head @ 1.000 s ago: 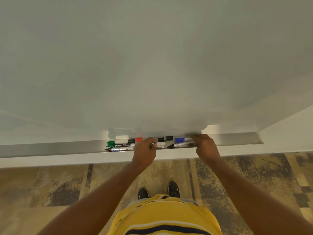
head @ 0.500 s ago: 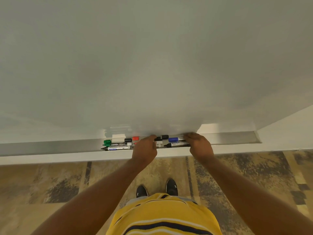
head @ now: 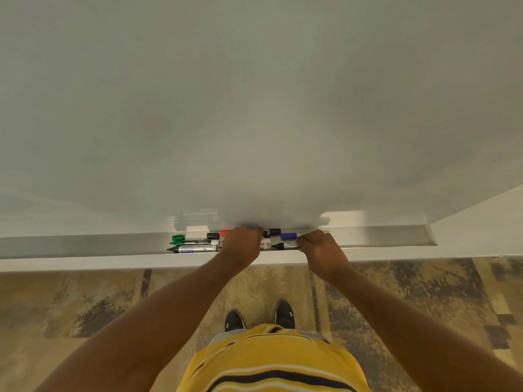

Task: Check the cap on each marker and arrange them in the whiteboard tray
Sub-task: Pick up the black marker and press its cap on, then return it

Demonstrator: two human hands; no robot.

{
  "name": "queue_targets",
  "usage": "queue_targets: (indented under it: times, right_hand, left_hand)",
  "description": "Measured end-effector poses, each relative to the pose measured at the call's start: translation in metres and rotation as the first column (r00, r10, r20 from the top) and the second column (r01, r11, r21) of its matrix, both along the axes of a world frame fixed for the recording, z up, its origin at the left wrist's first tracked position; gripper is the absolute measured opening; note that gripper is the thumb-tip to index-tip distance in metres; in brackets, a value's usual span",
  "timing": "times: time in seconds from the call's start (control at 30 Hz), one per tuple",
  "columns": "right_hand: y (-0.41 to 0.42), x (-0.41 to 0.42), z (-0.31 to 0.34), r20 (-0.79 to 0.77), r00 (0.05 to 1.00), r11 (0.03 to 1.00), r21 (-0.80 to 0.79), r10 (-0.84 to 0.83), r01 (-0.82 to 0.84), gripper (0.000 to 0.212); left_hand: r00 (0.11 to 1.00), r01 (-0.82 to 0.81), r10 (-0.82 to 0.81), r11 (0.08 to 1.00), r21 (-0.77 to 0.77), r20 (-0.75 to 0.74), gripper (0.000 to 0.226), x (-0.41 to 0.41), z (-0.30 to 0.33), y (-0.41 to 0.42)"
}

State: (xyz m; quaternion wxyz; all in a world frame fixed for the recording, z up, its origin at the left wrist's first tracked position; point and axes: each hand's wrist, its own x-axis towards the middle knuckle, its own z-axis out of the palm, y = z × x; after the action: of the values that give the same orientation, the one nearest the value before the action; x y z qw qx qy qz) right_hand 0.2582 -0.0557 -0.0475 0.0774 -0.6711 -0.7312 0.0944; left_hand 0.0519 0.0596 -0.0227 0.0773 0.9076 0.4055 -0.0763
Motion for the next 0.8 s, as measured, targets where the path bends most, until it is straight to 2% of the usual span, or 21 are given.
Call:
queue_targets:
  times: [0.17,0.33,0.6,0.8]
  right_hand:
    - [0.0,-0.002,0.0,-0.015,0.998,0.998,-0.013,-0.059,0.059,0.028]
    - [0.001,-0.005,0.0,-0.064,0.992,0.994,-0.01,-0.108,0.107,0.029]
    - [-0.005,-0.006,0.007,-0.146,0.972,0.98,0.043,-0.186,0.194,0.029]
    - [-0.006,-0.004,0.014,-0.185,0.959,0.967,0.099,-0.215,0.236,0.03]
  left_hand:
    - [1.0,-0.001,0.0,0.999,-0.04,-0.027,0.012,0.006,-0.001,0.004]
    - [0.999,0.012,-0.014,0.998,-0.058,-0.034,0.013,0.007,-0.002,0.008]
    - [0.974,0.155,-0.155,0.988,-0.013,-0.164,0.02,0.005,0.006,0.013]
    - [0.98,0.168,-0.166,0.986,0.015,-0.109,0.013,0.005,0.013,0.012]
